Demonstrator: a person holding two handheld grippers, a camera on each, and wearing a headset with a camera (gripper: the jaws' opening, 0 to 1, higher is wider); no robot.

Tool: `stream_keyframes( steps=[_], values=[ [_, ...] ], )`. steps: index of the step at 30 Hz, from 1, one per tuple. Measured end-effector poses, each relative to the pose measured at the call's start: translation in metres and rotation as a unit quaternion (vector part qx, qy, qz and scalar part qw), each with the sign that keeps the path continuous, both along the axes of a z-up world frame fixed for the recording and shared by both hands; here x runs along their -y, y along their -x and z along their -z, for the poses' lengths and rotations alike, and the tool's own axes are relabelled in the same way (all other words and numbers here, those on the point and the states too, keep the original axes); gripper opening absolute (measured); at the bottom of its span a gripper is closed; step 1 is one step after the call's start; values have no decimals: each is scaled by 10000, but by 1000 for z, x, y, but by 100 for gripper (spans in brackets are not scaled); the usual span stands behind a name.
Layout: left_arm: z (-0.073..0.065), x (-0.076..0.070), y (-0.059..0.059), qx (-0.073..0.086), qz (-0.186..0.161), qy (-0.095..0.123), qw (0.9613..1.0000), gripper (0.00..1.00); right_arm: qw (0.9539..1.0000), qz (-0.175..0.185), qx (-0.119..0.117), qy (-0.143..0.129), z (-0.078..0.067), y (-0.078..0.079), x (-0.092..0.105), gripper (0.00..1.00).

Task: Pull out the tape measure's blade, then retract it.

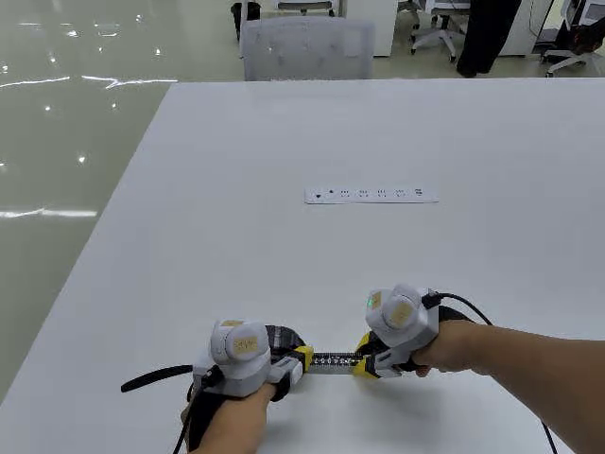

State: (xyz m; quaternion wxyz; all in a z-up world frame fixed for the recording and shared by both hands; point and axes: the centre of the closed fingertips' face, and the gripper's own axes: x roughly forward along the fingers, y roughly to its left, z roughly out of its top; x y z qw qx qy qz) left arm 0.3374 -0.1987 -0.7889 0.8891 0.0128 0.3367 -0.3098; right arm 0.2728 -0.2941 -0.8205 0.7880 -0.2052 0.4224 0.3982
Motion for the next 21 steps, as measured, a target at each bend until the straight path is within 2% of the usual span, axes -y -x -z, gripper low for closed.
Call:
stream_keyframes(
  steps=[21],
  values=[
    [-1,1,0,-12,21,17,10000,60,9999,-73,48,-77,0,-9,-18,15]
  ],
)
